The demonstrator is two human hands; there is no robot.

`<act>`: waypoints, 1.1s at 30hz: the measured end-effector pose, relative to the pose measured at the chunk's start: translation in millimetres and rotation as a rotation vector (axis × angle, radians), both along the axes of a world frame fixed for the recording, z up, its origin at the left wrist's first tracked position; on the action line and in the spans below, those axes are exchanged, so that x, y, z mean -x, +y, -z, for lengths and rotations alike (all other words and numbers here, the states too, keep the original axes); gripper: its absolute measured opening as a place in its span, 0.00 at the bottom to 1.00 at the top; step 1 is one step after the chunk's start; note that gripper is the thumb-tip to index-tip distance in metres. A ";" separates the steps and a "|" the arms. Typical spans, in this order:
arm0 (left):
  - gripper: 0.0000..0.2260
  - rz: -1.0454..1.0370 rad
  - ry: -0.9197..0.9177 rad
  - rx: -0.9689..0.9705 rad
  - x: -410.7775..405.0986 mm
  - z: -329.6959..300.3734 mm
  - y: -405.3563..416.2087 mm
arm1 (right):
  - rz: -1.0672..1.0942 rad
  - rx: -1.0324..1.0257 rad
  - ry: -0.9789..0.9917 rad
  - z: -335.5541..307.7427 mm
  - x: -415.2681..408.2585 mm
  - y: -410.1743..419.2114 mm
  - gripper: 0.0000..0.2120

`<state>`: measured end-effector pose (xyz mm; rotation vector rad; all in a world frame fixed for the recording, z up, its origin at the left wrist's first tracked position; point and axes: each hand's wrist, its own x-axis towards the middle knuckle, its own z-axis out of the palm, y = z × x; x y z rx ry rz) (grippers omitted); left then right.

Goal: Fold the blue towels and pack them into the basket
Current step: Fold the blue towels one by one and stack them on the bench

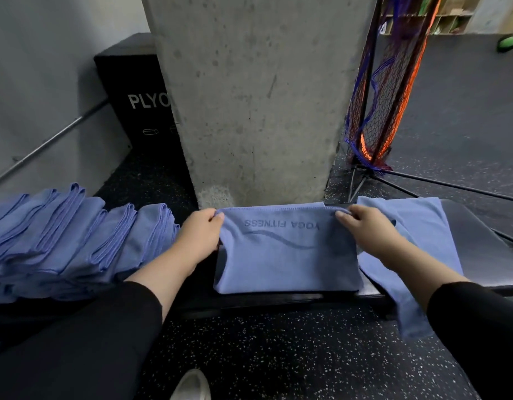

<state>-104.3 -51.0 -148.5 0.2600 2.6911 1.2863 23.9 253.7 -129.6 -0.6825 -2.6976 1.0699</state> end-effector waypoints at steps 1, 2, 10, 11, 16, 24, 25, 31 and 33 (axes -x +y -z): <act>0.16 -0.020 0.024 0.009 4.1 1.9 3.9 | 0.017 -0.006 -0.003 2.8 6.9 -1.4 0.15; 0.16 -0.026 0.036 0.031 7.4 4.0 7.5 | 0.019 -0.016 -0.013 7.2 13.5 -2.4 0.14; 0.16 0.245 0.084 0.445 10.0 25.5 20.4 | -0.073 -0.174 -0.193 35.8 35.3 -8.5 0.15; 0.15 0.259 0.092 0.473 8.8 25.0 21.3 | -0.090 -0.205 -0.206 36.3 35.5 -9.1 0.16; 0.16 0.339 0.086 0.594 -4.2 17.6 15.7 | -0.211 -0.336 -0.375 24.3 25.4 -16.1 0.16; 0.14 0.429 0.054 0.610 -32.1 8.2 -4.8 | -0.352 -0.269 -0.525 14.1 -10.9 -20.3 0.15; 0.15 0.410 0.041 0.558 -31.4 6.7 -6.4 | -0.312 -0.189 -0.455 13.2 -12.9 -19.2 0.15; 0.09 0.099 -0.131 -0.200 -19.9 -16.2 1.1 | -0.009 0.616 -0.036 6.8 -7.7 -11.4 0.06; 0.11 -0.010 -0.105 -0.283 -12.3 -17.3 7.5 | 0.085 0.618 0.056 4.0 3.8 -9.9 0.08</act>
